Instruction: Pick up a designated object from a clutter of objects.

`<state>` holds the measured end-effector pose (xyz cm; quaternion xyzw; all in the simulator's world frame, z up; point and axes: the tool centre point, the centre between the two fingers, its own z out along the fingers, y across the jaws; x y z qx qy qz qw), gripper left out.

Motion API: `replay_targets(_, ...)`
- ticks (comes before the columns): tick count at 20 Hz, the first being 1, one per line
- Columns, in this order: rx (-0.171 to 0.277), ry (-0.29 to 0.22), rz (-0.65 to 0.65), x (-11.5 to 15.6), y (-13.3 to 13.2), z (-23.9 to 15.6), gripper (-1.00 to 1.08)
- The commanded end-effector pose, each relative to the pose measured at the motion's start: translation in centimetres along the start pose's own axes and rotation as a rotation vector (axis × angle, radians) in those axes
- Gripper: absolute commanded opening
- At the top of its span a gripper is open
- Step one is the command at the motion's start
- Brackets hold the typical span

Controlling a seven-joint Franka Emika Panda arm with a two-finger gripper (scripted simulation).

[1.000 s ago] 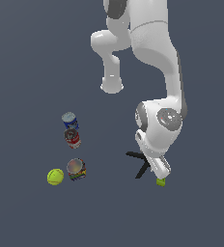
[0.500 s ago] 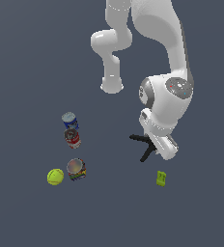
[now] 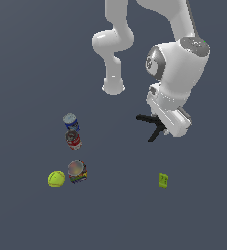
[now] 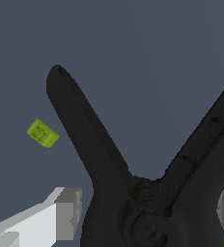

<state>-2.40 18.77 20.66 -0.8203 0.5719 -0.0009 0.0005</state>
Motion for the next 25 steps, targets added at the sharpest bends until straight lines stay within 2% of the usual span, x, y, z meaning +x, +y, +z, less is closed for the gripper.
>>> replay_targets(1, 0.001, 0.001, 0.0, -0.9, 1.1, -2.2, -1.0)
replay_targets(14, -0.001, 0.001, 0.0, -4.8, 6.2, -11.9, -1.0)
replay_targets(25, -0.002, 0.0, 0.0, -6.1, 7.5, -14.9, -1.0)
